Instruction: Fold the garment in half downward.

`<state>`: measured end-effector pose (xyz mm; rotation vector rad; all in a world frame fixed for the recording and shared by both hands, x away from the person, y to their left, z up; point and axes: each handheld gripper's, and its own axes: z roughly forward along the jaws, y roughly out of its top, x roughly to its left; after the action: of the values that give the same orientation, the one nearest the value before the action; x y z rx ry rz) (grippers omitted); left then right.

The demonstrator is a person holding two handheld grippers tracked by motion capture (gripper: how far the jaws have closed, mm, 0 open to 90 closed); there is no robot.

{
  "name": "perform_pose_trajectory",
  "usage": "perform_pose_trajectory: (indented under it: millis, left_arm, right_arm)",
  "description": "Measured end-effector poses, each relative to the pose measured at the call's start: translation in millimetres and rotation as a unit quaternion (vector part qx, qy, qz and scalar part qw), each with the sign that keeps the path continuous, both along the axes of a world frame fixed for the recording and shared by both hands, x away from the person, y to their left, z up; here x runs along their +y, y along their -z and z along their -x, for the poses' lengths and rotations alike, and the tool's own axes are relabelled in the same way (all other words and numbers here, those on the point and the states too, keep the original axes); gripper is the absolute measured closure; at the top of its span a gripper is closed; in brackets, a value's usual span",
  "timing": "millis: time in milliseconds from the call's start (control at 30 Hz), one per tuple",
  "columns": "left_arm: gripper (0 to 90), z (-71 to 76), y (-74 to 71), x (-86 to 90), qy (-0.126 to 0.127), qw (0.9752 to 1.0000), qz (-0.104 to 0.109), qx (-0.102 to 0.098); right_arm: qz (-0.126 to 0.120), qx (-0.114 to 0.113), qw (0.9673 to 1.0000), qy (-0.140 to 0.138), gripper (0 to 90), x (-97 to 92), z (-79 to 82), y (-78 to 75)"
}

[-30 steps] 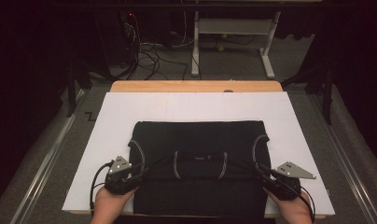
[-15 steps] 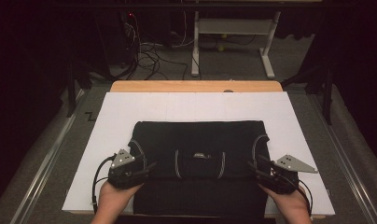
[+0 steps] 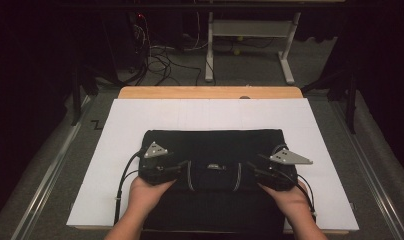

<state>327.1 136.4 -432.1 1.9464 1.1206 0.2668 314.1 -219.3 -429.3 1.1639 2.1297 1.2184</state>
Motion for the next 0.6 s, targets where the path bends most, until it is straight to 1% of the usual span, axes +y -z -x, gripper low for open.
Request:
perform_pose_trajectory:
  millis: [67, 100, 200, 233, 267, 300, 367, 533, 600]
  left_arm:
    - [36.3, -4.8, 3.0, -6.4, -0.003, 0.9999, -0.009, 0.006]
    - [36.3, -7.7, 5.2, -9.7, -0.005, 0.9998, -0.012, 0.013]
    - [36.4, -11.8, 9.6, -15.8, -0.007, 0.9994, -0.025, 0.025]
    - [36.5, -12.7, 11.0, -17.3, -0.007, 0.9993, -0.025, 0.028]
    - [36.7, -13.1, 12.3, -18.9, -0.006, 0.9992, -0.025, 0.03]
    - [36.7, -13.7, 13.4, -20.5, -0.006, 0.999, -0.031, 0.03]
    - [36.8, -14.6, 15.4, -22.3, -0.005, 0.9988, -0.035, 0.034]
    - [38.0, -17.1, 21.1, -27.4, -0.005, 0.9978, -0.048, 0.046]
    - [38.0, -18.0, 23.3, -29.2, -0.005, 0.9974, -0.053, 0.049]
  right_arm:
    - [-0.004, 0.008, 1.0, 0.002, 49.1, 5.7, -4.8, 1.6]
    - [-0.005, 0.012, 0.9999, 0.001, 49.2, 8.6, -6.8, 2.6]
    - [-0.001, 0.021, 0.9998, 0.0, 49.7, 19.2, -11.0, 6.2]
    - [0.001, 0.022, 0.9998, -0.002, 49.9, 21.4, -11.7, 6.9]
    - [0.003, 0.024, 0.9997, -0.003, 50.5, 24.3, -12.5, 8.0]
    - [0.006, 0.026, 0.9996, -0.003, 51.1, 26.8, -13.5, 9.4]
    - [0.013, 0.034, 0.9993, -0.002, 52.5, 30.2, -16.1, 13.3]
    - [0.029, 0.061, 0.9977, -0.004, 54.3, 35.8, -23.0, 25.0]
    - [0.031, 0.067, 0.9972, -0.005, 54.5, 37.6, -24.0, 28.6]
